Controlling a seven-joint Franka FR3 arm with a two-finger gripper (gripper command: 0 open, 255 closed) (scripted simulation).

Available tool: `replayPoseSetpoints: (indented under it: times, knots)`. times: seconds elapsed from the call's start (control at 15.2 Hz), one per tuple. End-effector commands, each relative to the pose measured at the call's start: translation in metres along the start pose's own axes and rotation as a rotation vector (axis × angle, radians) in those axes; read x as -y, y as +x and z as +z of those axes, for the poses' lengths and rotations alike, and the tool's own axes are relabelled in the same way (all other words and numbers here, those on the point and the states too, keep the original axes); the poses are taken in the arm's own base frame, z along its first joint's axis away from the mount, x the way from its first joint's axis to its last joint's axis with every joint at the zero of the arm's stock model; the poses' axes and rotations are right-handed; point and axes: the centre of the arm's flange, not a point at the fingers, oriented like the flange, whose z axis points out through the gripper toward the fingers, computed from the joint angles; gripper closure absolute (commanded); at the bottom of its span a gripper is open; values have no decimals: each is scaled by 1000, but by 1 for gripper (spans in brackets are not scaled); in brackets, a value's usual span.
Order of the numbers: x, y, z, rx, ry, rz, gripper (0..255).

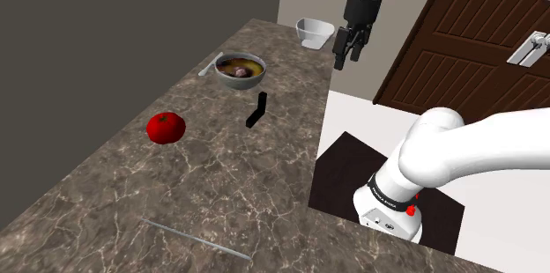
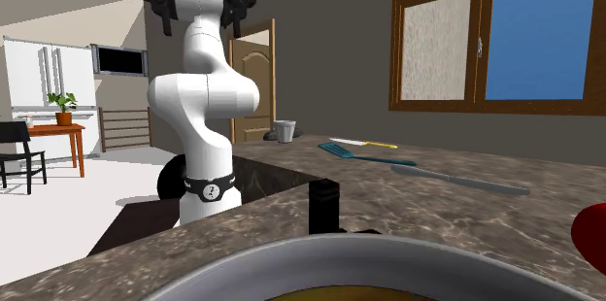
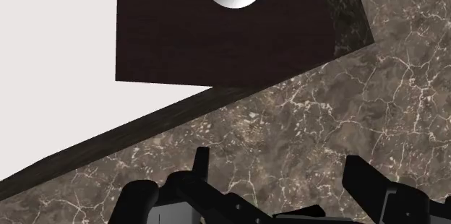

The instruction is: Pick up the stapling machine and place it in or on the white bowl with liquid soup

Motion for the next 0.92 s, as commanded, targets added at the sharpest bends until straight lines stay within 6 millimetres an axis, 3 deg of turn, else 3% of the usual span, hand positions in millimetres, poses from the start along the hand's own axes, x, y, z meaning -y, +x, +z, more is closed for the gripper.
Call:
replayPoseSetpoints:
  times: [0.0,0.86]
  knots:
    - [0,0,0,0,0,0,0]
    - [57,126,89,-73,-39,-142,0]
